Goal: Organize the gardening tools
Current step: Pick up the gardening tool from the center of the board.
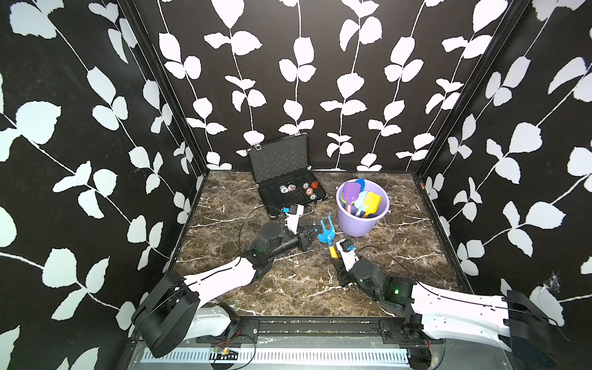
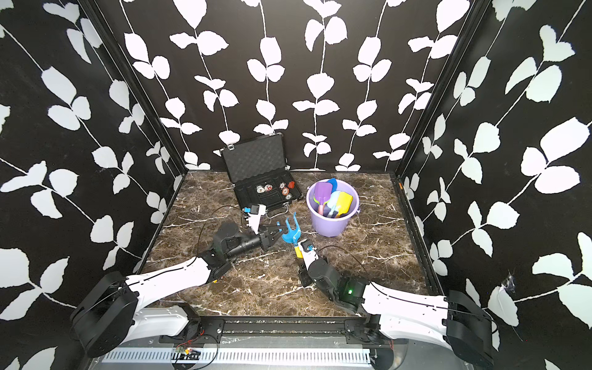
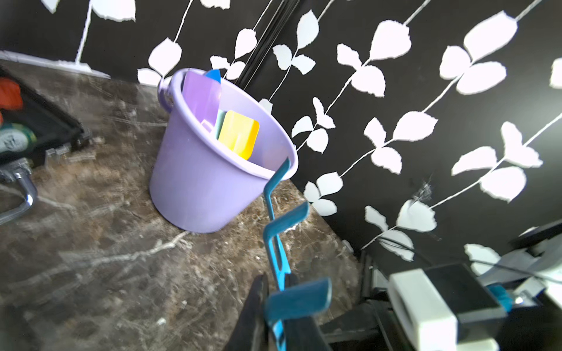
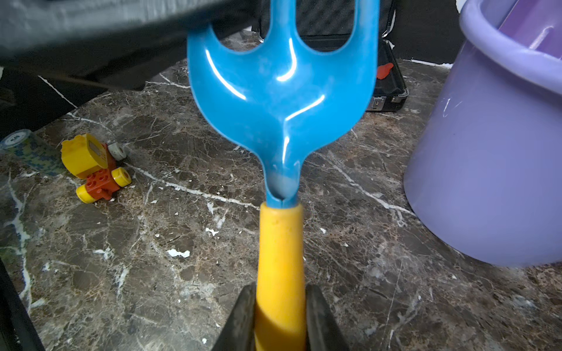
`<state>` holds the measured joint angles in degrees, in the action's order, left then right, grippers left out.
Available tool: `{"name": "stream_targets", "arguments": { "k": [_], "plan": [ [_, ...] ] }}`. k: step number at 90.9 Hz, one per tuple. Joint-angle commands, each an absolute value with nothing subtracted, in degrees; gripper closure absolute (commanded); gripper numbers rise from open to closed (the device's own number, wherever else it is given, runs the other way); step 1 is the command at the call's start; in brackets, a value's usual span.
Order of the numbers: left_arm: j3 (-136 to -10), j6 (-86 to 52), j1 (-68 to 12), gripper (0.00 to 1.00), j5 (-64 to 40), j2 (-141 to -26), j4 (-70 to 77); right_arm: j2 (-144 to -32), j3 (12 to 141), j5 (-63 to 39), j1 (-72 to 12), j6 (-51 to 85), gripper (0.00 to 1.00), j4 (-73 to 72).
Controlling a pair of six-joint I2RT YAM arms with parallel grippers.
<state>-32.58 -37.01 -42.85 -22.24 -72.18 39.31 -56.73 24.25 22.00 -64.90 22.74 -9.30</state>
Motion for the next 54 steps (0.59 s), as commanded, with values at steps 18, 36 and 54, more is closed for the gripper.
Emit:
{"name": "stream_targets", "arguments": {
  "k": [18,36,54],
  "plan": [
    [-35.1,-31.0,-42.6,1.0,-24.0,-71.6,38.2,-54.5,23.9,23.9,-65.4,23.9,0.91,-9.4],
    [-36.5,-25.3,-42.6,1.0,-24.0,-70.8,38.9,-51.5,23.9,25.8,-65.4,24.4,0.48,-6.1],
    [-42.4,-18.2,-42.8,1.0,-22.0,-70.4,36.3,-46.8,22.0,30.7,-65.4,27.0,0.1,-1.9]
  ]
}}
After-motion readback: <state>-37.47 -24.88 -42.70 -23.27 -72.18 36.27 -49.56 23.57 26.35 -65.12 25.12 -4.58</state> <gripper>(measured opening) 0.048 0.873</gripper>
